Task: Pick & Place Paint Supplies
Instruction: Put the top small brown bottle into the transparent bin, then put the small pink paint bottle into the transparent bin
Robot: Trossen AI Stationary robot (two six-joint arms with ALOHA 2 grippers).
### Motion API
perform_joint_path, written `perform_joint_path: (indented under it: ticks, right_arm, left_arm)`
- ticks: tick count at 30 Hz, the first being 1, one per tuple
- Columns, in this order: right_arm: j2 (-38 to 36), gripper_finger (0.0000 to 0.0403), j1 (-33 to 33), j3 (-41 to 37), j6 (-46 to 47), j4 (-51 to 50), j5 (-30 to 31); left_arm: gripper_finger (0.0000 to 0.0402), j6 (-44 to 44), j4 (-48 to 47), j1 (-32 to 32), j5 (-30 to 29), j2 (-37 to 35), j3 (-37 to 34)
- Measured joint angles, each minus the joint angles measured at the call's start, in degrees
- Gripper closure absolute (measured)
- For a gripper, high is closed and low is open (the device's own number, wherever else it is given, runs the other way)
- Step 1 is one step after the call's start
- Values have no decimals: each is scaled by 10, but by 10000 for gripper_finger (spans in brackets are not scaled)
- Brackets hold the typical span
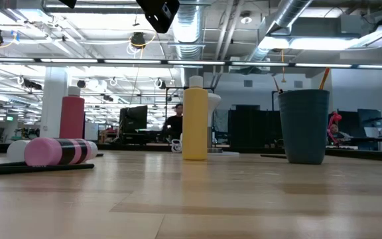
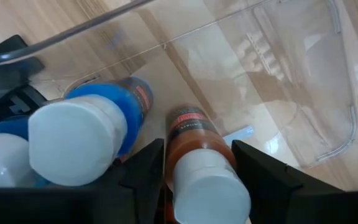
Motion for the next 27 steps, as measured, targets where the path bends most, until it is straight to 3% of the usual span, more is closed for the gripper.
perform_joint_path:
  ticks: [9, 27]
  right_arm:
    - [-1, 195, 0, 35, 0, -50, 2]
    - [-2, 193, -1, 173, -29, -208, 4]
  left_arm:
    - [238, 0, 0, 0, 0, 0, 0]
    - [238, 0, 0, 0, 0, 0, 0]
